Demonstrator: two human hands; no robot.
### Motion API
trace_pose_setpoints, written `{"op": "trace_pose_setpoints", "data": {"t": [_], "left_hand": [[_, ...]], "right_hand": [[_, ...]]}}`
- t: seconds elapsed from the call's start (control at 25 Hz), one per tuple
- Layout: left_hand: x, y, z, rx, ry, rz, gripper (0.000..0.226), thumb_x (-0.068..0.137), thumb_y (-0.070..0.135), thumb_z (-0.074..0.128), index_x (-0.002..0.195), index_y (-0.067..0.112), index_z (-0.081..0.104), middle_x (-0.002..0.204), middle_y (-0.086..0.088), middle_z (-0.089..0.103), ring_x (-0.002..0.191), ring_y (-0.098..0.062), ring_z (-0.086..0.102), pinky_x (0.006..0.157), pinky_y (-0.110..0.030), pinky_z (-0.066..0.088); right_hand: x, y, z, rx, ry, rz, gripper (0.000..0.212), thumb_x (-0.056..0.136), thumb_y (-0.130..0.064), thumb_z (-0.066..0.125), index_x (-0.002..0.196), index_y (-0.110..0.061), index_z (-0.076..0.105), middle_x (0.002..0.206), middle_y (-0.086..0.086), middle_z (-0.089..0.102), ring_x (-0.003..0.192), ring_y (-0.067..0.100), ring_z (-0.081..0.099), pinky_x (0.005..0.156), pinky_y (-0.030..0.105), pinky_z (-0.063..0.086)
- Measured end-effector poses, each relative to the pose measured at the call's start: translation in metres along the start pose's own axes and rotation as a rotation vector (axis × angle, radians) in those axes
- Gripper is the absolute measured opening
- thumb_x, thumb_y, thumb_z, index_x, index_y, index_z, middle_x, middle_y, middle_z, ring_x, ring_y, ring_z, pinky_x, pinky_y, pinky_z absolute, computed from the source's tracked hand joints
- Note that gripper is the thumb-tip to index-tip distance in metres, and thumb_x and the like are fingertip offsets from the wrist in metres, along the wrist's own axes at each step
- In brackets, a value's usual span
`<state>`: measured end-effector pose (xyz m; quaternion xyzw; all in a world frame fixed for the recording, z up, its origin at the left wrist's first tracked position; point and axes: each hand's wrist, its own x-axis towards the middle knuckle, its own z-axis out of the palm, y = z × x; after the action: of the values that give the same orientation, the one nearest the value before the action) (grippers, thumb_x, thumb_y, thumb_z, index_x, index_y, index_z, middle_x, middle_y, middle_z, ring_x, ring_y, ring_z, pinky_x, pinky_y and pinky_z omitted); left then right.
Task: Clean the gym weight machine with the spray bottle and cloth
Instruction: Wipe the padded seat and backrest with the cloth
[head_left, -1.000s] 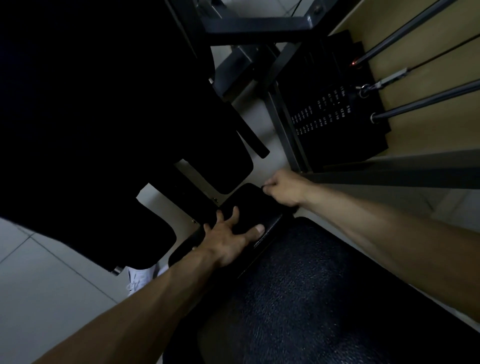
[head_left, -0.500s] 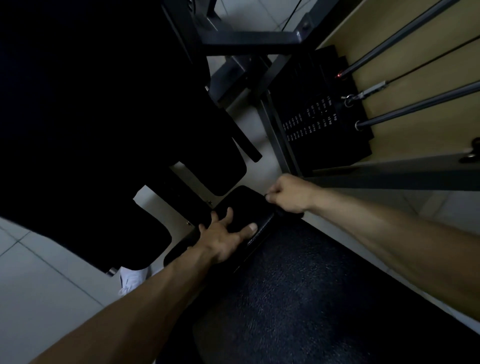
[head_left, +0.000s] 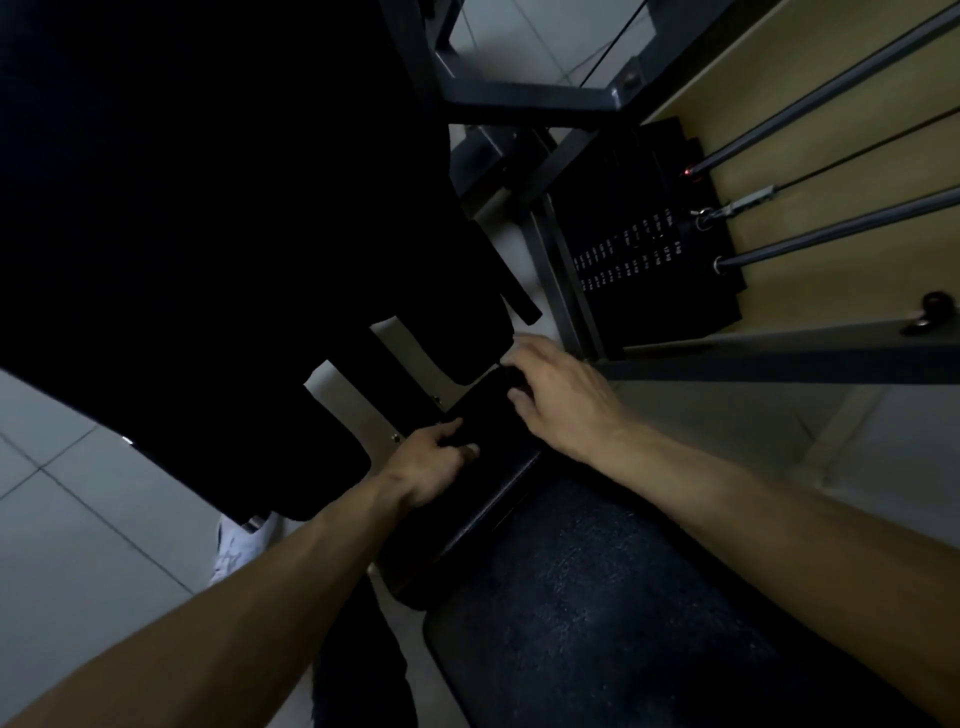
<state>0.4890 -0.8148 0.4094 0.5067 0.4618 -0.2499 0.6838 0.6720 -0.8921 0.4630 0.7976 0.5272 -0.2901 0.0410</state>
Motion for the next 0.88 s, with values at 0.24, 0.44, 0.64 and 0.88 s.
{"op": "trace_pose_setpoints", "data": {"t": [0.24, 0.44, 0.64, 0.88], "left_hand": [[-0.024, -0.071, -0.042, 0.002, 0.123, -0.014, 0.028, 0.103, 0.011, 0.050, 0.120, 0.011, 0.072, 0.103, -0.007, 0.075, 0.088, -0.024, 0.071, 0.078, -0.035, 0.057], [-0.037, -0.085, -0.052, -0.060, 0.173, -0.067, 0.034, 0.103, 0.001, 0.045, 0.133, 0.001, 0.061, 0.110, -0.012, 0.062, 0.082, -0.021, 0.058, 0.080, -0.039, 0.053], [-0.045, -0.094, -0.050, -0.042, 0.112, -0.029, 0.031, 0.102, -0.005, 0.043, 0.116, 0.006, 0.069, 0.100, -0.009, 0.070, 0.088, -0.026, 0.063, 0.066, -0.018, 0.045], [-0.060, -0.102, -0.035, 0.103, -0.096, 0.036, 0.047, 0.105, 0.003, 0.041, 0.150, 0.014, 0.047, 0.167, -0.007, 0.021, 0.155, -0.020, 0.018, 0.109, -0.013, 0.015]], "right_hand": [[0.028, -0.048, 0.058, -0.300, -0.234, 0.251, 0.024, 0.094, -0.018, 0.065, 0.118, -0.013, 0.069, 0.120, 0.011, 0.064, 0.112, 0.030, 0.059, 0.083, 0.034, 0.045], [-0.016, -0.137, 0.106, -0.254, -0.332, -0.079, 0.022, 0.086, -0.014, 0.067, 0.108, -0.014, 0.070, 0.114, 0.007, 0.066, 0.108, 0.030, 0.062, 0.088, 0.038, 0.052], [-0.044, -0.114, 0.089, -0.175, -0.328, -0.172, 0.045, 0.090, -0.017, 0.069, 0.133, -0.030, 0.066, 0.147, -0.005, 0.057, 0.140, 0.020, 0.048, 0.118, 0.040, 0.033], [-0.020, -0.029, 0.026, -0.245, -0.060, 0.388, 0.049, 0.088, -0.003, 0.065, 0.131, -0.025, 0.070, 0.142, 0.004, 0.062, 0.126, 0.029, 0.060, 0.101, 0.041, 0.053]]}}
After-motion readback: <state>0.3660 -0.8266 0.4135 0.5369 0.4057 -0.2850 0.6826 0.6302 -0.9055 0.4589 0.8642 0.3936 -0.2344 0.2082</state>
